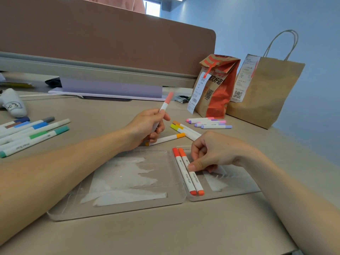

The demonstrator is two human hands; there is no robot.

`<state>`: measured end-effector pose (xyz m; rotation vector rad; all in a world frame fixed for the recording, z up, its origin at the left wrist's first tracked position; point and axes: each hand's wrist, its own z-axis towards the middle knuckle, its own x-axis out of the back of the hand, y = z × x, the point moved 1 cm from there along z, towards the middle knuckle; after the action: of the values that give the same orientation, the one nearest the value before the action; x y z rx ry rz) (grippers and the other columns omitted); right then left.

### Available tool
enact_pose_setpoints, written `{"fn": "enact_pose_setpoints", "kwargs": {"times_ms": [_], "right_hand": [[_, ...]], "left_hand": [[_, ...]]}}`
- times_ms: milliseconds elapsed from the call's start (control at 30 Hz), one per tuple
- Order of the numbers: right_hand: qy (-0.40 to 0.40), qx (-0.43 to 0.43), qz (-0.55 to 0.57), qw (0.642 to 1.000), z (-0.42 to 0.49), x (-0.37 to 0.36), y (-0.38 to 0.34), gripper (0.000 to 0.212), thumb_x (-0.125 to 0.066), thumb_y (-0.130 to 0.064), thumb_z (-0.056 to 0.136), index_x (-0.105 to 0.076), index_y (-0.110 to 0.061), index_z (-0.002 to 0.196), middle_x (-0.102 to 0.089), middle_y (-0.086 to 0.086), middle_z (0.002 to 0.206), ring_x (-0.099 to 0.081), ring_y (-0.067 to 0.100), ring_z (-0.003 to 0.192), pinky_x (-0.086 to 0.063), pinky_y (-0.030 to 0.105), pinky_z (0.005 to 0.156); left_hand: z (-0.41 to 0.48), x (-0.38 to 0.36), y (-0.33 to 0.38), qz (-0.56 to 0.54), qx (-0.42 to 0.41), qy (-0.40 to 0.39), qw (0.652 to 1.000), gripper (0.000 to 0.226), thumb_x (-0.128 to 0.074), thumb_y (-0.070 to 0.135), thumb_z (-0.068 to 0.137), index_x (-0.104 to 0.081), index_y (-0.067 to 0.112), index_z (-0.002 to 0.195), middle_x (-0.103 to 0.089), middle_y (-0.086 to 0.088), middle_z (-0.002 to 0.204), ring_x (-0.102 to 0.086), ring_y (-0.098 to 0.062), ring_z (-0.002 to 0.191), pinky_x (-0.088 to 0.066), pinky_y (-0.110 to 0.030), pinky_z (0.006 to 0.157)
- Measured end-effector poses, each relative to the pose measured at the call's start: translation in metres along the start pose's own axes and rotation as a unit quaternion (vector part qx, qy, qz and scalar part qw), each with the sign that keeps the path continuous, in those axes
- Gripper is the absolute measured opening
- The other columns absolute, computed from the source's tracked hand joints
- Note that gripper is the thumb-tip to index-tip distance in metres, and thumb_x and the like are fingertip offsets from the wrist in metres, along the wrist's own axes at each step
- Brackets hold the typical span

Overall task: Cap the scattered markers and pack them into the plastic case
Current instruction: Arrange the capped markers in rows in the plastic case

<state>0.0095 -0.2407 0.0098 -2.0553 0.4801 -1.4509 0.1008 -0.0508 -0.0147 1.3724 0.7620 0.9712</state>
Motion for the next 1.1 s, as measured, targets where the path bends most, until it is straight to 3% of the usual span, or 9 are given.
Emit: {"fn": "enact_pose_setpoints", "kwargs": {"times_ms": [333,500,633,733,800,900,1000,1100], "right_hand": [[-0.021,0.004,-0.019,1.000,-0.003,-0.001,-0.005,0.027,-0.088,-0.025,0.070,-0.065,-0.011,0.067,-0.070,0.002,0.061,-0.061,0.011,0.052,-0.048,0.020,0.054],[-0.003,-0.010,-0.112,0.994,0.003,-0.002,-0.006,0.032,-0.086,-0.038,0.069,-0.065,-0.015,0.065,-0.065,-0.006,0.055,-0.060,0.006,0.054,-0.046,0.021,0.055],[-0.021,-0.022,-0.100,0.995,-0.005,0.006,-0.009,0.030,-0.086,-0.036,0.070,-0.068,-0.012,0.070,-0.069,0.001,0.063,-0.059,0.007,0.055,-0.045,0.019,0.052],[0.117,-0.008,-0.028,0.993,0.007,0.037,0.000,0.026,-0.081,-0.032,0.078,-0.071,-0.009,0.072,-0.067,0.007,0.065,-0.057,0.010,0.053,-0.045,0.021,0.049],[0.219,-0.027,-0.037,0.975,0.027,0.055,0.013,0.023,-0.078,-0.029,0.083,-0.071,-0.009,0.073,-0.067,0.004,0.065,-0.058,0.011,0.052,-0.046,0.022,0.048],[0.229,-0.067,-0.083,0.968,0.058,0.058,0.036,0.015,-0.074,-0.027,0.086,-0.072,-0.014,0.078,-0.070,0.004,0.073,-0.062,0.013,0.061,-0.049,0.023,0.051],[0.224,-0.080,-0.143,0.961,0.078,0.054,0.046,0.009,-0.074,-0.030,0.084,-0.074,-0.022,0.079,-0.066,-0.010,0.075,-0.060,0.012,0.077,-0.043,0.022,0.059],[0.214,-0.078,-0.162,0.960,0.084,0.055,0.046,0.008,-0.077,-0.030,0.082,-0.077,-0.021,0.082,-0.062,-0.015,0.075,-0.057,0.009,0.079,-0.044,0.022,0.064]], "left_hand": [[0.000,0.000,0.000,-0.011,-0.001,-0.005,1.000,0.032,-0.034,0.026,0.107,-0.059,0.008,0.101,-0.047,-0.004,0.062,-0.035,-0.012,0.045,-0.033,-0.025,0.046],[0.000,-0.001,0.000,-0.008,0.001,-0.007,1.000,0.031,-0.034,0.025,0.107,-0.059,0.008,0.102,-0.048,-0.004,0.061,-0.035,-0.013,0.045,-0.033,-0.026,0.046],[0.000,-0.001,-0.001,0.001,0.001,-0.011,1.000,0.030,-0.034,0.023,0.107,-0.059,0.008,0.102,-0.048,-0.004,0.062,-0.035,-0.013,0.045,-0.033,-0.026,0.046],[0.000,0.000,-0.001,0.004,-0.001,-0.011,1.000,0.030,-0.034,0.023,0.107,-0.059,0.008,0.101,-0.048,-0.004,0.062,-0.035,-0.014,0.046,-0.033,-0.027,0.047],[0.001,0.000,-0.001,0.002,-0.004,-0.007,1.000,0.030,-0.034,0.023,0.107,-0.059,0.008,0.101,-0.048,-0.004,0.062,-0.035,-0.014,0.046,-0.033,-0.027,0.047],[0.002,0.000,-0.001,0.008,-0.005,-0.006,1.000,0.030,-0.034,0.024,0.107,-0.059,0.008,0.101,-0.047,-0.004,0.063,-0.036,-0.013,0.047,-0.034,-0.027,0.047],[0.002,0.000,-0.002,0.011,-0.008,-0.001,1.000,0.031,-0.035,0.024,0.107,-0.059,0.008,0.101,-0.047,-0.004,0.063,-0.036,-0.013,0.047,-0.033,-0.028,0.048],[0.002,0.000,-0.001,0.015,-0.012,0.002,1.000,0.031,-0.035,0.025,0.107,-0.060,0.008,0.101,-0.047,-0.004,0.063,-0.036,-0.013,0.047,-0.033,-0.028,0.048]]}}
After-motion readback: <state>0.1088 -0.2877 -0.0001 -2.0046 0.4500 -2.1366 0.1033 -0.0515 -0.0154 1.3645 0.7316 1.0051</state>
